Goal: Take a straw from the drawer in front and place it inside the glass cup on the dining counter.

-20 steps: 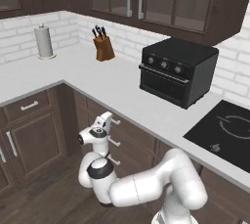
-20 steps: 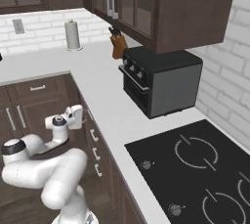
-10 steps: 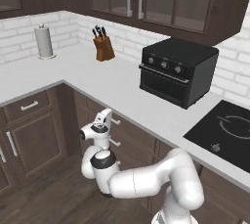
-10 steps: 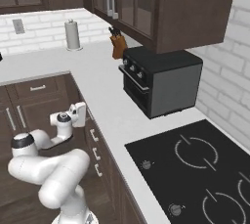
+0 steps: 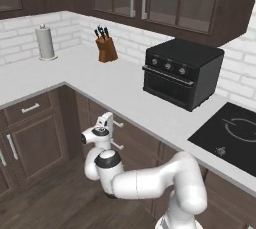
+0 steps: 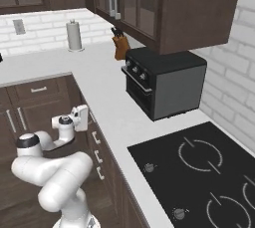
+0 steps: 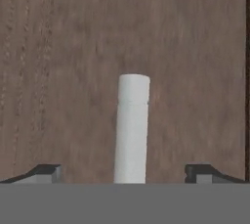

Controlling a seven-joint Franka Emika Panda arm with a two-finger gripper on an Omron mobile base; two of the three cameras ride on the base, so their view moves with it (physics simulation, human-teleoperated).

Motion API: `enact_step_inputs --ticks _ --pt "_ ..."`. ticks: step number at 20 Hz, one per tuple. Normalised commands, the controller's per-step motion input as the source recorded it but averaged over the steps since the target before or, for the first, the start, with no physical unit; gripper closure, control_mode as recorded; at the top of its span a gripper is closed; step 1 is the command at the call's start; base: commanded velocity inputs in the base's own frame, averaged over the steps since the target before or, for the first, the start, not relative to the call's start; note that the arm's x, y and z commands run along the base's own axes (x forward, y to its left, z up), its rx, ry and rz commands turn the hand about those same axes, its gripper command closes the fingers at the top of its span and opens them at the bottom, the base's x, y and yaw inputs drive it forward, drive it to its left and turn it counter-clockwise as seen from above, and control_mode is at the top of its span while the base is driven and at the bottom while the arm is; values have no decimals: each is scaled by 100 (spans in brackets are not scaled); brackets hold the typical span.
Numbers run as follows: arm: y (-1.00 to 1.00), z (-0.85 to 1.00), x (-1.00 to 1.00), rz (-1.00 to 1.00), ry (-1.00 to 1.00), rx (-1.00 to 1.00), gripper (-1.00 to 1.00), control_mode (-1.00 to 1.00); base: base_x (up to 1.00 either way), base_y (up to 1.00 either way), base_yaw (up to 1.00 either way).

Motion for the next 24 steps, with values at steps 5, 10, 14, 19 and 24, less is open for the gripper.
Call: enact_step_inputs --ticks 5,10,14,19,24 --pt "-9 -62 8 0 0 -13 -100 -100 0 0 0" --pt "-27 -52 13 -2 0 -12 100 -100 0 0 0" --pt "-23 -42 1 -2 0 -8 100 -100 0 0 0" --pt "-1 -29 -19 -5 0 -2 100 -100 0 0 0" --pt "9 -15 -46 -4 -5 -2 100 -100 0 0 0"
